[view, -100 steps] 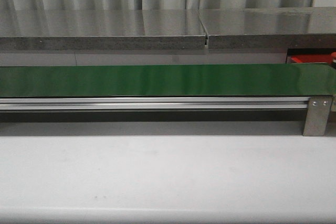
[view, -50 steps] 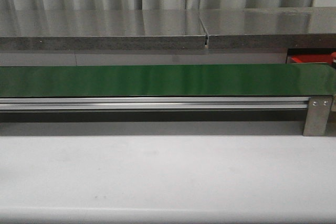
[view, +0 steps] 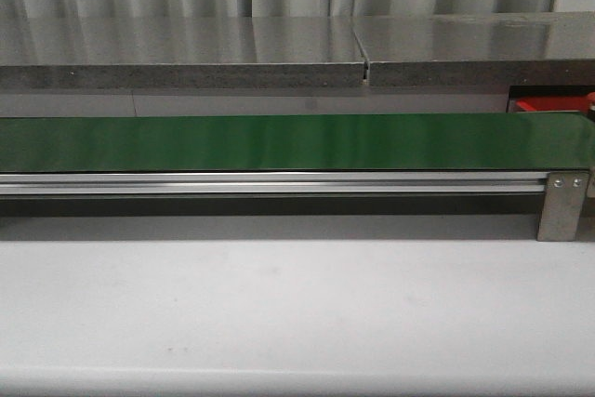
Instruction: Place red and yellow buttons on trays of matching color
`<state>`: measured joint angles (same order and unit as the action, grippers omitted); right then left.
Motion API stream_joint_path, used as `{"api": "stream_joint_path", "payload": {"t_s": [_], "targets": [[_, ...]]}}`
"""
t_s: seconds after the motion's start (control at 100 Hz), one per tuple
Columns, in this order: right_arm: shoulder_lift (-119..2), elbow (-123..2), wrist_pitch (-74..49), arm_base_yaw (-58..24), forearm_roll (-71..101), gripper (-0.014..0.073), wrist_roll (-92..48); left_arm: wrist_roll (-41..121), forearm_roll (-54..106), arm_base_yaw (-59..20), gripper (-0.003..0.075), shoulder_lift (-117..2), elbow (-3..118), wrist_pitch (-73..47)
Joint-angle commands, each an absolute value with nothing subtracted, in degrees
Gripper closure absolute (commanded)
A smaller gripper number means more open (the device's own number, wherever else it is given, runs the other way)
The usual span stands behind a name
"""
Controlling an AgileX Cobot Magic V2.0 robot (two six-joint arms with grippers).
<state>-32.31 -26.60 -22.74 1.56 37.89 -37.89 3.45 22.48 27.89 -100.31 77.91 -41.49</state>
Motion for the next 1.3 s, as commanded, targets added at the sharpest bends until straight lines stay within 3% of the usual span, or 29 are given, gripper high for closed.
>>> {"api": "stream_joint_path", "payload": {"t_s": [0.0, 0.52, 1.08, 1.29], "targets": [[-32.29, -28.23, -19.85, 1.67, 38.44, 0.0669, -38.26, 1.71, 24.02, 29.02, 0.0153, -101.32, 84.01, -42.57], [-32.29, -28.23, -19.85, 1.67, 38.44, 0.0669, -38.26, -11.73, 23.65, 31.46, 0.0153, -119.1, 105.4, -43.1], [-32.29, -28.23, -19.78, 1.67, 38.44, 0.0669, -38.26, -11.73, 24.27, 31.35, 0.0158, -128.15, 111.87, -42.61], [-32.29, -28.23, -19.78, 1.67, 38.44, 0.0669, -38.26, -11.73, 24.27, 31.35, 0.0357, -128.15, 112.22, -42.33]]}}
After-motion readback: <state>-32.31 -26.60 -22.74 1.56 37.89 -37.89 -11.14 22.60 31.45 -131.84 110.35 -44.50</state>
